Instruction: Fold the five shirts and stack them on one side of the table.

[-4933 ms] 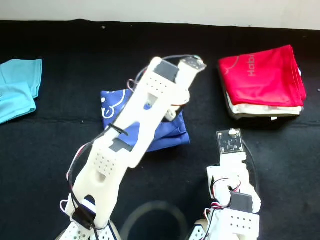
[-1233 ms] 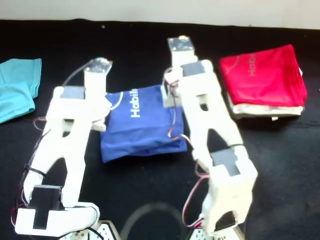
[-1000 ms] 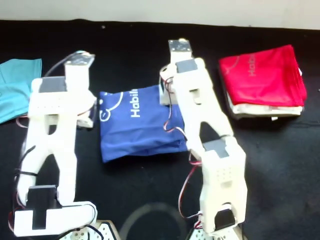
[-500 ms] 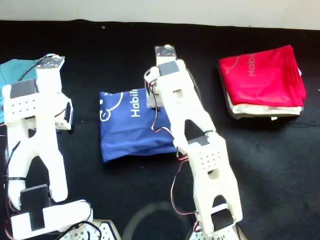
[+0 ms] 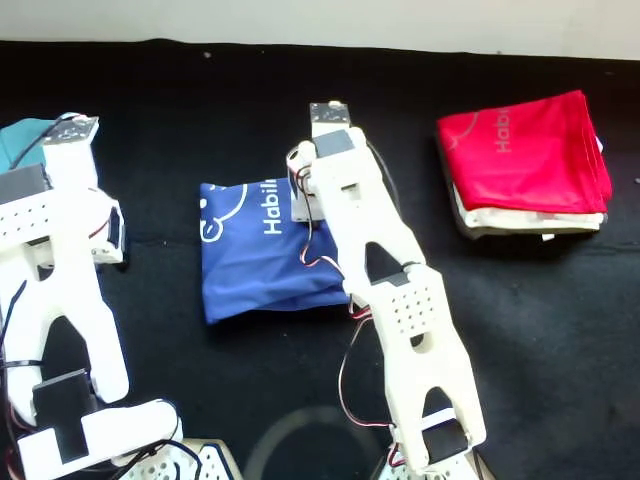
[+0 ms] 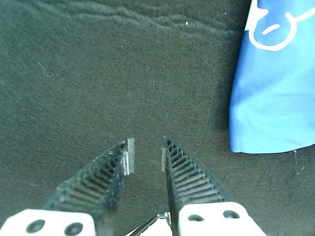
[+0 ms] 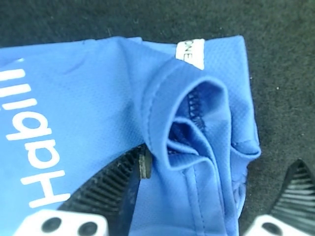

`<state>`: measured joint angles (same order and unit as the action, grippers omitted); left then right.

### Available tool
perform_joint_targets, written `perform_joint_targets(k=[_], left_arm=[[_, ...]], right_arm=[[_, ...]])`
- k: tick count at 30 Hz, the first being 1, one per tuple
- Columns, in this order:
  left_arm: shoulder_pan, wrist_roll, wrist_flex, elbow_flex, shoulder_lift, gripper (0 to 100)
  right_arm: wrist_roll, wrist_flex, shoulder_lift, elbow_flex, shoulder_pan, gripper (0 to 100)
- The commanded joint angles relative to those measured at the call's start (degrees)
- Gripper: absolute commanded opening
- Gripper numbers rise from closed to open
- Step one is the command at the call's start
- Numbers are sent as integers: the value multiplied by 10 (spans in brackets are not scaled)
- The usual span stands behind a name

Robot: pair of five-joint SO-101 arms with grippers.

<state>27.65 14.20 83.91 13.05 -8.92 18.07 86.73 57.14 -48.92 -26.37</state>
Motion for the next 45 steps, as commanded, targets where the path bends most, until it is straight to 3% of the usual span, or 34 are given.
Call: perform_joint_targets(k=[1, 3, 4, 7, 13, 17, 21, 25, 32, 45], left_arm=[[7, 4, -2, -21, -22, 109], [7, 4, -2, -22, -22, 109], [7, 4, -2, -23, -22, 109], [7, 4, -2, -24, -22, 109], [7, 4, -3, -25, -22, 109], [7, 4, -12, -23, -22, 109], [7, 4, -18, -21, -20, 109], [5, 4, -18, -21, -16, 109], [7, 4, -18, -22, -17, 109], [5, 2, -22, -20, -21, 109]], right_arm=[[1, 15, 19, 0, 5, 225], [-1, 15, 20, 0, 7, 38], [-16, 16, 20, 0, 7, 0], [-73, 24, 20, 0, 6, 20], [-73, 46, 18, -27, 44, 7], [-81, 96, 18, -148, 80, 7], [-170, 145, 18, -281, 109, 7], [-228, 144, 16, -323, 154, 7], [-316, 144, -103, -325, 204, 6], [-401, 141, -281, -234, 295, 6]])
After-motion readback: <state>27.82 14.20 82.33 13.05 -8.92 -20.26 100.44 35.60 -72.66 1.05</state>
